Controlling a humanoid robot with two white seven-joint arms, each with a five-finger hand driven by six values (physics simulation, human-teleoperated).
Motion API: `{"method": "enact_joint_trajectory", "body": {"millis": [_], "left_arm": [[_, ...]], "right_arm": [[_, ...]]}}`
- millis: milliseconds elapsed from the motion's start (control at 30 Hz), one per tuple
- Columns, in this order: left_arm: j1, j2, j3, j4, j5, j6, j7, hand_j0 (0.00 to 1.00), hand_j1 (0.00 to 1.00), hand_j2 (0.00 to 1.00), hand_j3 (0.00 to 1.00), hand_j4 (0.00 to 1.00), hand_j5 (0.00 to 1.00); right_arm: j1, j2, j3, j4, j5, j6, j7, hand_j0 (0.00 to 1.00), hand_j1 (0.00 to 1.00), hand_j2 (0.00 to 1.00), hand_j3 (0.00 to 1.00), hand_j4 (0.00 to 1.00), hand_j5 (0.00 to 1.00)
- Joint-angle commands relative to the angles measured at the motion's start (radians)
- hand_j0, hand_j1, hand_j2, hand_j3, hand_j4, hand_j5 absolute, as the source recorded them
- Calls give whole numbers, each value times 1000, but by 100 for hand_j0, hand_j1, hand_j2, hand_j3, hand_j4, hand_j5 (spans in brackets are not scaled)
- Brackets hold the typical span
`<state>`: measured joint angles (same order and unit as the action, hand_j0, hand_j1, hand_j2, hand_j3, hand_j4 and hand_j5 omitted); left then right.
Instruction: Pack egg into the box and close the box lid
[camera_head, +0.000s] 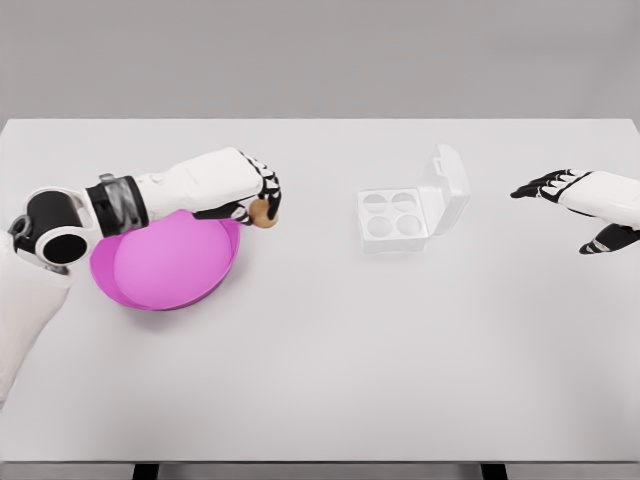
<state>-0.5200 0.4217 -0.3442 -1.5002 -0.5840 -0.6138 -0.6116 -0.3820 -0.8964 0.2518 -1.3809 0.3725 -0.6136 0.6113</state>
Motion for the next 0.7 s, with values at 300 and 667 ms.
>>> {"method": "enact_joint_trajectory", "body": {"millis": [300, 667], "left_arm": [[-6, -60, -1, 3, 1, 3, 1, 31, 31, 31, 31, 31, 31], [-11, -112, -4, 8, -2, 3, 1, 32, 32, 32, 32, 32, 32]], "right_arm": [[-2, 4, 0, 5, 0, 3, 0, 100, 100, 100, 100, 100, 100], [-5, 10, 0, 16, 3, 3, 0, 100, 100, 100, 100, 100, 100]]}}
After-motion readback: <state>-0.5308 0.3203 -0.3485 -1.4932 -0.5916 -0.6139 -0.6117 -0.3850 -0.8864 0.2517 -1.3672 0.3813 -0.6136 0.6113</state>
